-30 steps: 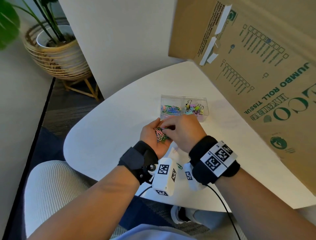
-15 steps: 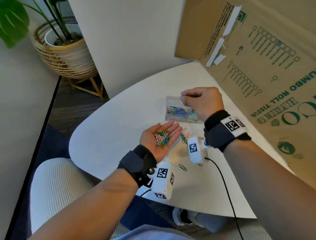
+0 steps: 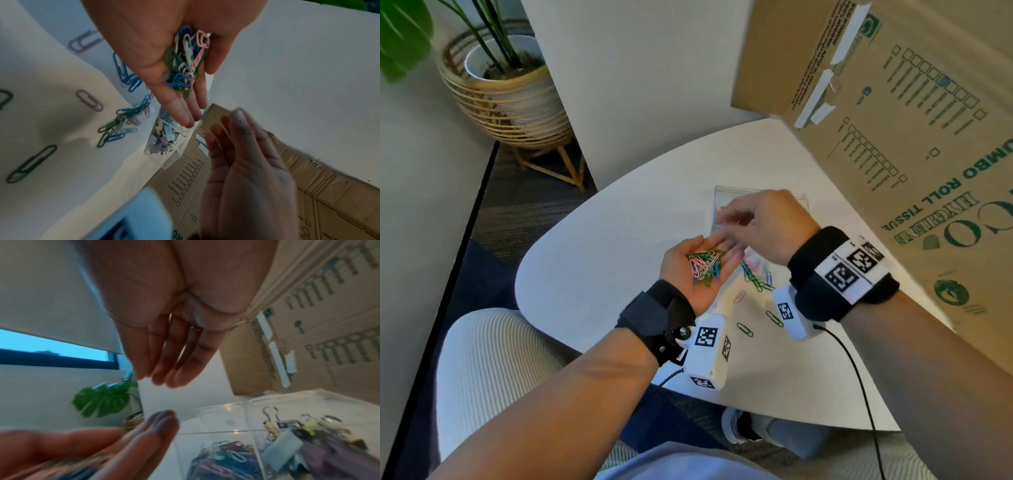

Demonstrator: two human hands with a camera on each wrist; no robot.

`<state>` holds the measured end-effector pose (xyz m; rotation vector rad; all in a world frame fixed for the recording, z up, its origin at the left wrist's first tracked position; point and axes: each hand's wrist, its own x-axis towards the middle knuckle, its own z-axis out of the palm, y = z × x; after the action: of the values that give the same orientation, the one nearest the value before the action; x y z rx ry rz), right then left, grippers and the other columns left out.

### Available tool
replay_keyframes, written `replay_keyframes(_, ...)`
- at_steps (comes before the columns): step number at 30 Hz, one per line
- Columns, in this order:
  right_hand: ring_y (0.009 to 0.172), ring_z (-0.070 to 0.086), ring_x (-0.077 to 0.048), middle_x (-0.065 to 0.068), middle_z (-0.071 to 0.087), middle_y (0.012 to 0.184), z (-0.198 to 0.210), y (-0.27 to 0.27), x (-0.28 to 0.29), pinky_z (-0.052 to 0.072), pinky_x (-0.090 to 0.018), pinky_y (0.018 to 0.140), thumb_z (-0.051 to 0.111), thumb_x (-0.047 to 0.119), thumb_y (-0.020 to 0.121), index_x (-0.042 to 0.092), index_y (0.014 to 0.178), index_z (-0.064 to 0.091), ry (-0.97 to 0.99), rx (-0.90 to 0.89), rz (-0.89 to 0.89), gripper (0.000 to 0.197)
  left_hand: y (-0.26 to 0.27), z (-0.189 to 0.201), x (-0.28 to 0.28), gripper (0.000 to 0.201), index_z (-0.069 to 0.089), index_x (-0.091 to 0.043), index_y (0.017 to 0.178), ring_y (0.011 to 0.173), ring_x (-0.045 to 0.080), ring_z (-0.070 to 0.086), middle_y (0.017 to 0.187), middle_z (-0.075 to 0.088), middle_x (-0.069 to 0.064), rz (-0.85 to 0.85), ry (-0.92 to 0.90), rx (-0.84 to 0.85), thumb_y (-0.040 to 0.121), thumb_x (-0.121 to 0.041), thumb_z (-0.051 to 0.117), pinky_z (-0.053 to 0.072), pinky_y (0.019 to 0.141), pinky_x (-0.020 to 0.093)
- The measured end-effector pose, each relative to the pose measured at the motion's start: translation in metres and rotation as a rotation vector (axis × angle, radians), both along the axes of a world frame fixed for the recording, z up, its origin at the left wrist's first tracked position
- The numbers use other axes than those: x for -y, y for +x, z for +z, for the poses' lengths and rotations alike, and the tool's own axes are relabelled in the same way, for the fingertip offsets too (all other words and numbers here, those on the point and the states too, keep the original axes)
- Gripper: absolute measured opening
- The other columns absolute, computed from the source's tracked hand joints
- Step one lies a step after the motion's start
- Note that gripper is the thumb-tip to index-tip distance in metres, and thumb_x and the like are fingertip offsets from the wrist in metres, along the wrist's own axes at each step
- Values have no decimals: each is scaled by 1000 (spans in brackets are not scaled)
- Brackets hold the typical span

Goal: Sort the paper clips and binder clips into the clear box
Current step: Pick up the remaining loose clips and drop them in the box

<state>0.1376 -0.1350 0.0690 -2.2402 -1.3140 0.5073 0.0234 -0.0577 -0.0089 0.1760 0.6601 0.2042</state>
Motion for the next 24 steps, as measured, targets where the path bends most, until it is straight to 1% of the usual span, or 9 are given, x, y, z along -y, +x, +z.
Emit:
replay_keyframes(2, 92, 63, -7, 7, 70, 105, -3, -13, 6, 50, -25, 85, 67, 13, 83, 26, 114, 70, -170, 37, 193, 34, 1, 2, 1, 42, 65, 3, 95, 70, 28, 68, 79, 69, 19, -22, 16, 4, 98, -25, 33, 58, 64, 32)
replay_keyframes(6, 111, 53, -18, 6, 64, 120, -16, -22, 9, 43, -32, 91, 61, 17, 87, 31, 124, 63, -196, 266, 323, 40, 4, 0, 3, 45, 53, 4, 127, 96, 29, 59, 104, 61, 19, -31, 16, -5, 97, -27, 36, 45, 94, 35)
replay_keyframes(10, 103, 62, -22, -1, 70, 113, -19, -22, 11, 48, -39, 88, 59, 24, 91, 25, 111, 72, -170, 214, 294, 23, 3, -3, 4, 43, 47, -6, 129, 83, 23, 54, 97, 54, 13, -23, -28, -17, 89, -23, 48, 47, 78, 29)
replay_keyframes(12, 99, 65, -20, 0, 73, 108, -18, -20, 13, 48, -39, 91, 62, 23, 91, 23, 106, 74, -119, 154, 248, 19, 3, -3, 3, 43, 47, -4, 131, 82, 22, 53, 105, 53, 14, -2, -29, -22, 92, -23, 46, 51, 76, 28)
replay_keyframes(15, 96, 67, -12, 4, 74, 104, -15, -18, 15, 48, -31, 93, 67, 19, 88, 21, 104, 76, -30, 22, 150, 18, 2, -1, 3, 50, 42, 5, 136, 99, 29, 55, 123, 52, 20, -14, -11, 12, 96, -25, 38, 48, 93, 35)
replay_keyframes(17, 88, 68, -11, 3, 76, 97, -14, -18, 17, 50, -27, 88, 70, 16, 85, 19, 100, 77, 20, -73, 50, 17, 1, 4, 4, 48, 49, 8, 128, 97, 30, 58, 114, 58, 22, -31, -25, 40, 98, -27, 35, 47, 94, 36)
replay_keyframes(20, 69, 67, -9, 1, 74, 81, -16, -15, 17, 55, -26, 75, 75, 7, 79, 12, 94, 77, 163, -364, -167, 16, 3, 2, 5, 37, 58, 4, 106, 91, 31, 60, 99, 61, 19, -6, -32, 47, 98, -24, 36, 55, 81, 39)
replay_keyframes(22, 59, 66, -10, -2, 73, 72, -16, -9, 16, 55, -23, 65, 75, -1, 78, 10, 89, 76, 261, -542, -270, 15, 2, 2, 7, 37, 58, 6, 107, 96, 35, 60, 103, 62, 22, 13, -29, 40, 99, -21, 34, 56, 84, 44)
replay_keyframes(24, 54, 61, -6, 3, 71, 66, -14, 3, 11, 53, -19, 62, 75, -1, 77, 15, 83, 75, 344, -555, -367, 17, 1, 1, 9, 40, 58, 11, 109, 100, 40, 60, 102, 66, 27, 9, -45, 36, 100, -19, 32, 51, 84, 44)
